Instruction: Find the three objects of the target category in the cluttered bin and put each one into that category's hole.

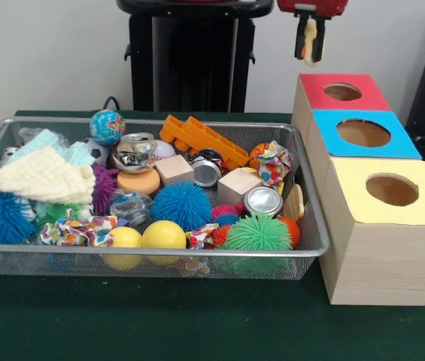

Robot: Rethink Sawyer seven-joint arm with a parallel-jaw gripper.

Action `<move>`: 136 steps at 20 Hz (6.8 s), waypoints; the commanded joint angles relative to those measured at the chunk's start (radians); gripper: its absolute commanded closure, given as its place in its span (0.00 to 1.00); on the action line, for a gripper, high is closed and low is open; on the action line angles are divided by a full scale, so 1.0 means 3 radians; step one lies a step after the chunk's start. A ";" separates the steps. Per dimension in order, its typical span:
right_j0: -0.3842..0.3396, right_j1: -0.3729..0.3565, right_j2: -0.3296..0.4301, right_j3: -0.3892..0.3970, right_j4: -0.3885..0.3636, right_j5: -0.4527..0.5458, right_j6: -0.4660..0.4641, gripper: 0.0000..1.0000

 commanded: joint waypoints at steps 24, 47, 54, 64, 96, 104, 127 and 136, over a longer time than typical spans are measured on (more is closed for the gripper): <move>0.0155 0.0522 -0.0118 -0.1072 0.0469 0.0765 0.0732 1.00; 0.0143 0.1076 0.0117 -0.0770 0.0229 -0.0199 0.0620 1.00; 0.0200 0.0931 0.0056 -0.0622 0.0248 -0.0184 0.0658 1.00; 0.0477 0.0969 -0.0017 -0.0487 0.0414 -0.0459 0.0872 1.00; 0.0460 0.0911 0.0125 -0.0057 0.0282 -0.0933 0.1011 1.00; 0.0690 0.1235 0.0194 -0.0044 0.0457 -0.1359 0.1205 1.00; 0.0653 0.1231 0.0322 0.0168 0.0245 -0.1523 0.1427 1.00; 0.0779 0.1291 0.0367 0.0109 0.0398 -0.1536 0.1471 1.00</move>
